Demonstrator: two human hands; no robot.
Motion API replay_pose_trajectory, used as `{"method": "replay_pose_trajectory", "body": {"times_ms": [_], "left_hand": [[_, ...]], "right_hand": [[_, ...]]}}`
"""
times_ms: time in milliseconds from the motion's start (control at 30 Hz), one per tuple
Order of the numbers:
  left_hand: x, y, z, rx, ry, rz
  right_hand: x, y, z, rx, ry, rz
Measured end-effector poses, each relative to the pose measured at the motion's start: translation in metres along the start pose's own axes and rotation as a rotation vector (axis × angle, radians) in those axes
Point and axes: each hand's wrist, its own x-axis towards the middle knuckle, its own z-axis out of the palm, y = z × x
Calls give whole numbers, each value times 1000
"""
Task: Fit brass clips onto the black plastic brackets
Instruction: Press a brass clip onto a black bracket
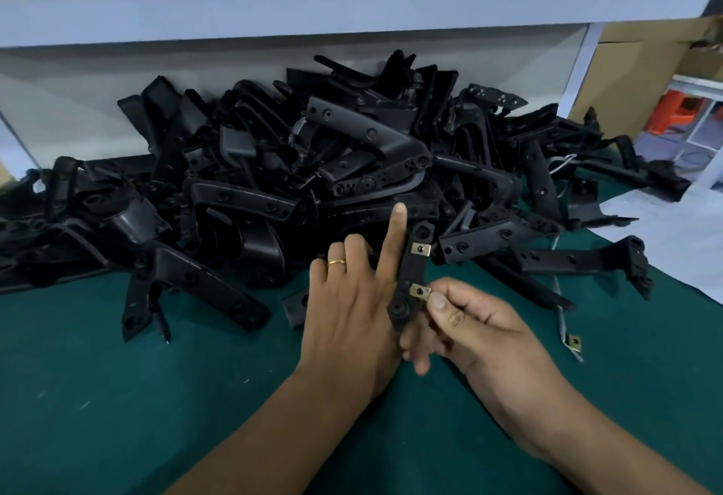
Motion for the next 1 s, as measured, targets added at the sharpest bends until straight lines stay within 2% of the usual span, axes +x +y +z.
{"method": "replay_pose_trajectory", "body": {"times_ms": [133, 233, 433, 567, 767, 1000], "left_hand": [[2, 2, -2, 21, -7, -8], [4, 1, -3, -47, 2, -32], [3, 1, -6, -226, 188, -49], [3, -2, -5, -312, 129, -60], [3, -1, -3, -321, 108, -80], [3, 1, -3, -294, 116, -139]], "right_hand": [[0, -2, -2, 33, 21, 5], [0, 1, -3, 9, 90, -21], [6, -2, -18, -102, 249, -122], [6, -4, -23, -158, 270, -168], [3, -3, -21, -143, 319, -144], [-5, -3, -7, -411, 362, -156]]}}
